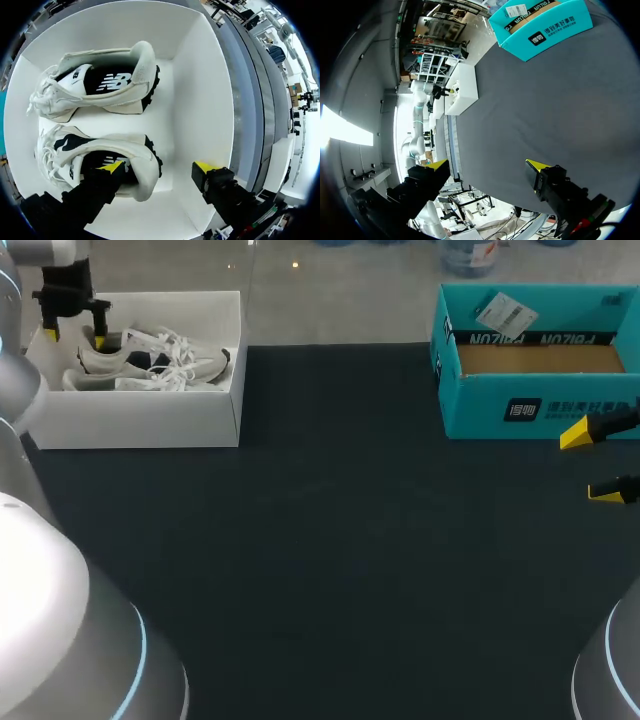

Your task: Take the shoe out of the shoebox, open the shoe tongue, remove and reinsert the insole, then place the shoe into the shoebox

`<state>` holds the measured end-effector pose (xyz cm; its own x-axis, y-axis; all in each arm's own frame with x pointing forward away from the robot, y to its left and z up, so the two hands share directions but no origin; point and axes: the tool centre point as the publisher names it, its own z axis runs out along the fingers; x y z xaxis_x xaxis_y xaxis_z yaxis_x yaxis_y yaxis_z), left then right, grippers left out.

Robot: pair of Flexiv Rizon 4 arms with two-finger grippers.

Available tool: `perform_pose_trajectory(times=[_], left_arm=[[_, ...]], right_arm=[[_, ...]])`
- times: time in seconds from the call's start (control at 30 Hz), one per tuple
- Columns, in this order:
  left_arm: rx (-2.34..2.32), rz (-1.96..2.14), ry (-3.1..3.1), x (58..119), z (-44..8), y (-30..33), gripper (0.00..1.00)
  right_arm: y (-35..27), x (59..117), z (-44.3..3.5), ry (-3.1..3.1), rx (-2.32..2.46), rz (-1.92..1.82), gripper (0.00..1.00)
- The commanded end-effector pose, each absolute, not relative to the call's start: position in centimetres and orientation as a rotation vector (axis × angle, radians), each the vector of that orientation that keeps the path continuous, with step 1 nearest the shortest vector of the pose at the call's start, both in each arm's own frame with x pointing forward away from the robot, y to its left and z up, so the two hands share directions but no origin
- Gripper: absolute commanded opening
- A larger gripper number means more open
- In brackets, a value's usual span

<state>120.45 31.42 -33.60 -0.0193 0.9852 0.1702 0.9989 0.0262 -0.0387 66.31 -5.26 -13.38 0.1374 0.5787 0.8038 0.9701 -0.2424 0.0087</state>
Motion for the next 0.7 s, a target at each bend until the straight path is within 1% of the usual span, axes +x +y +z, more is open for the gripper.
perform_pose_trajectory(times=[0.03, 0.3, 0.7], left_arm=[[-2.067, -0.057, -2.119, 119.3, -28.6, 31.5, 1.00], [-2.014, -0.024, -2.190, 118.4, -25.8, 31.4, 1.00], [-2.014, -0.024, -2.190, 118.4, -25.8, 31.4, 1.00]], right_arm=[[-5.2, 66.1, -13.4, -1.481, -1.894, -0.961, 1.00], [-5.2, 66.1, -13.4, -1.481, -1.894, -0.961, 1.00], [-5.2, 66.1, -13.4, -1.481, -1.894, -0.961, 1.00]])
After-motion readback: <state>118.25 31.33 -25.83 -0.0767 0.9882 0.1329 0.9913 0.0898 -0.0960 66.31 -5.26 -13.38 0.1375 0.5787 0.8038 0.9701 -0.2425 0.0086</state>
